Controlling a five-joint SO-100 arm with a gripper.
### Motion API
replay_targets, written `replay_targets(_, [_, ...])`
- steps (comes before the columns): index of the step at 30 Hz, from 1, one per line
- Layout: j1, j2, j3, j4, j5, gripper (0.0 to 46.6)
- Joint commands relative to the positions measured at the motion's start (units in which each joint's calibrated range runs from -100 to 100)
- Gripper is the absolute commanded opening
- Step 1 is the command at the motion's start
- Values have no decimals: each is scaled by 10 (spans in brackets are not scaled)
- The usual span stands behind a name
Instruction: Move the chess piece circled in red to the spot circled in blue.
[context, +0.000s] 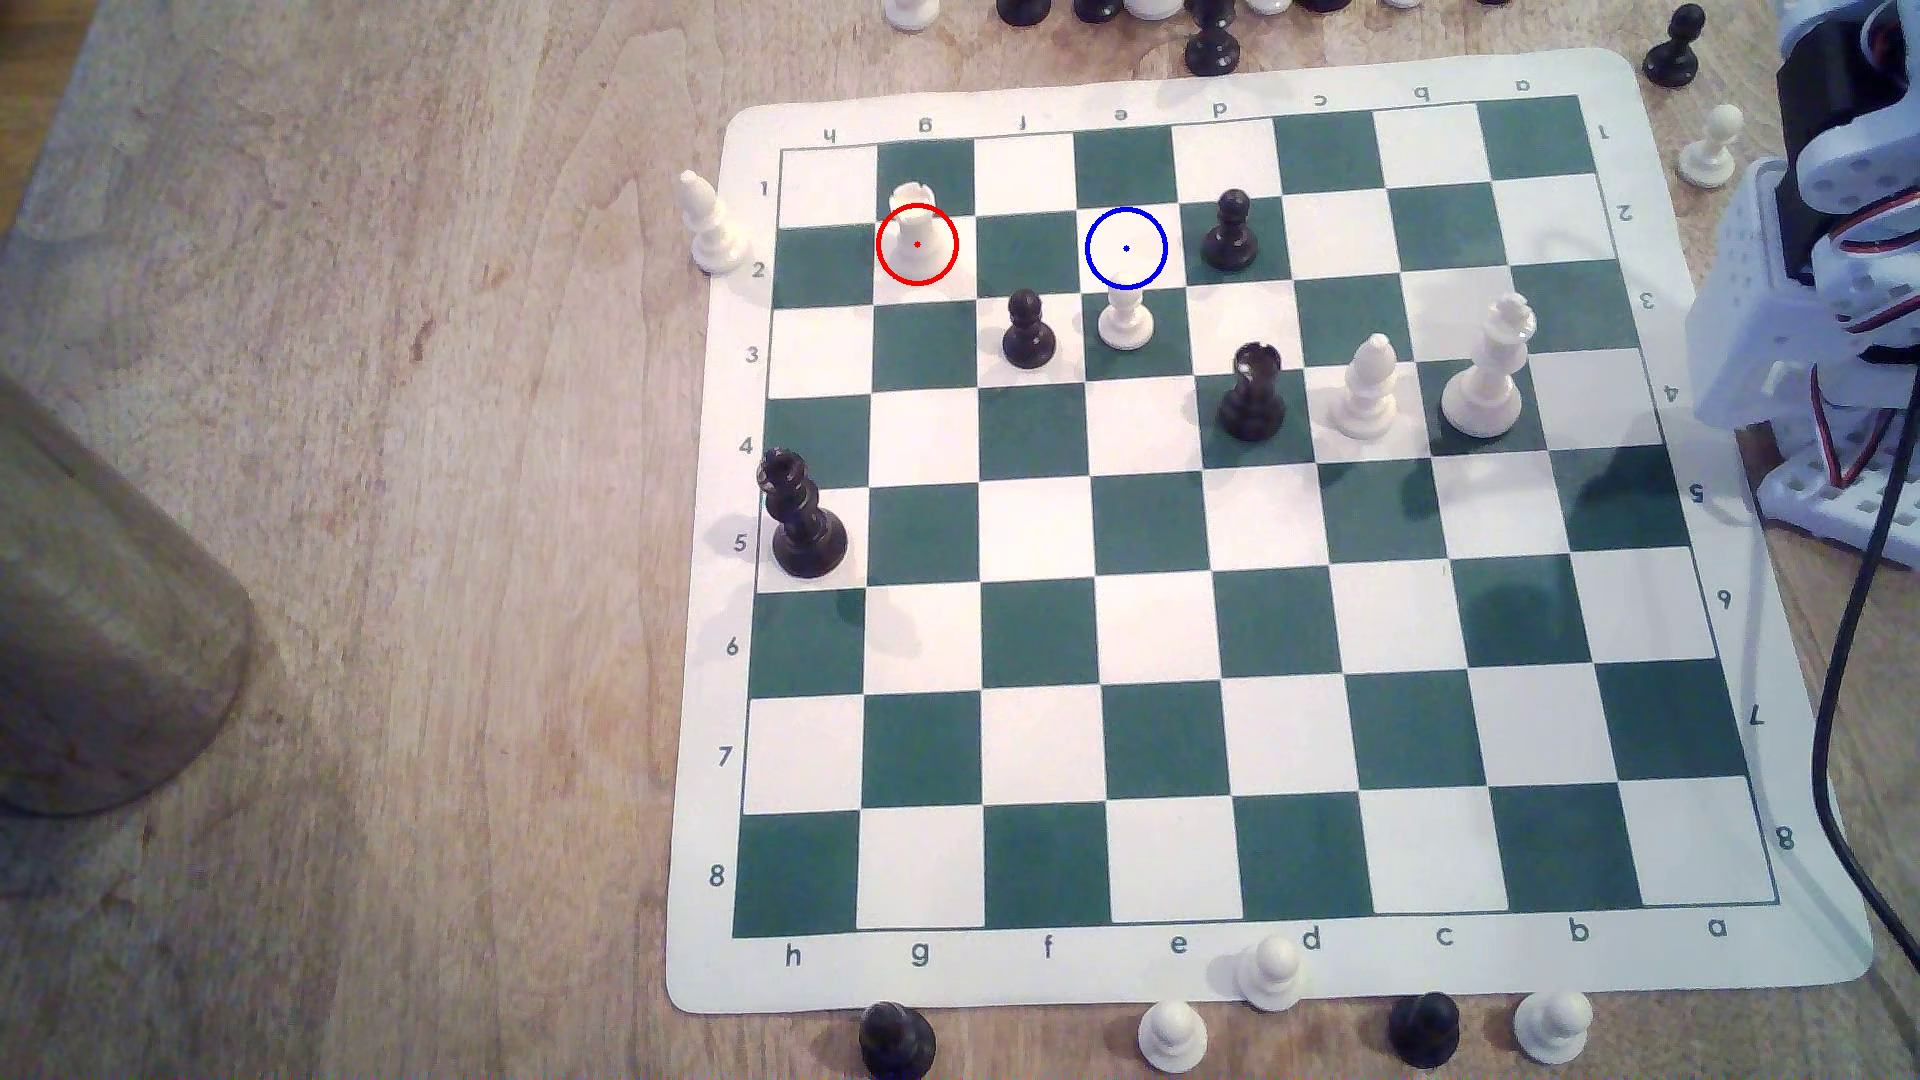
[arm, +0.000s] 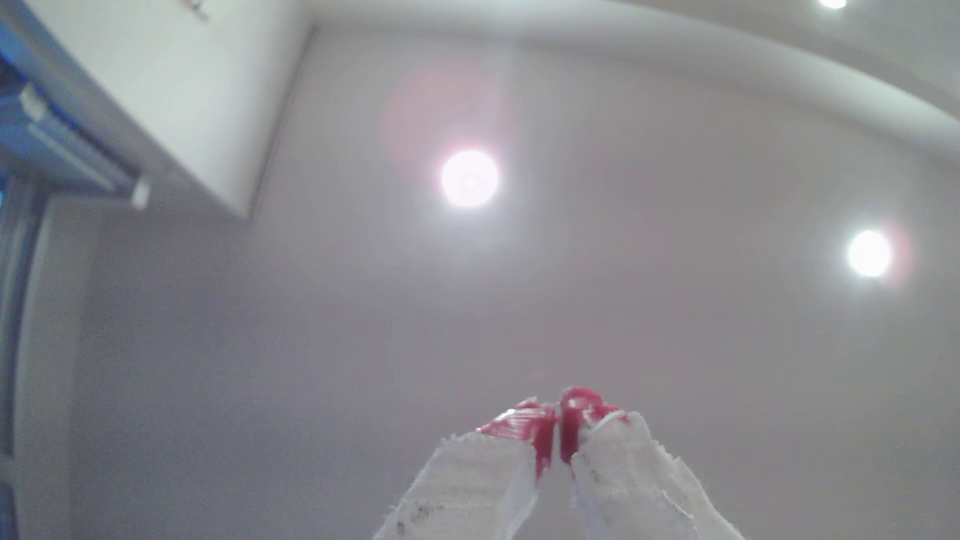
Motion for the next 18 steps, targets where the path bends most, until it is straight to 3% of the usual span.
replay_targets(1, [42, -2, 12, -3, 2, 2])
replay_targets(4, [5, -1, -2, 109, 2, 2])
replay_targets(8, [-27, -1, -82, 403, 0, 2])
replay_targets(15, [-5, -2, -211, 808, 0, 2])
replay_targets(18, [35, -1, -268, 1012, -1, 2])
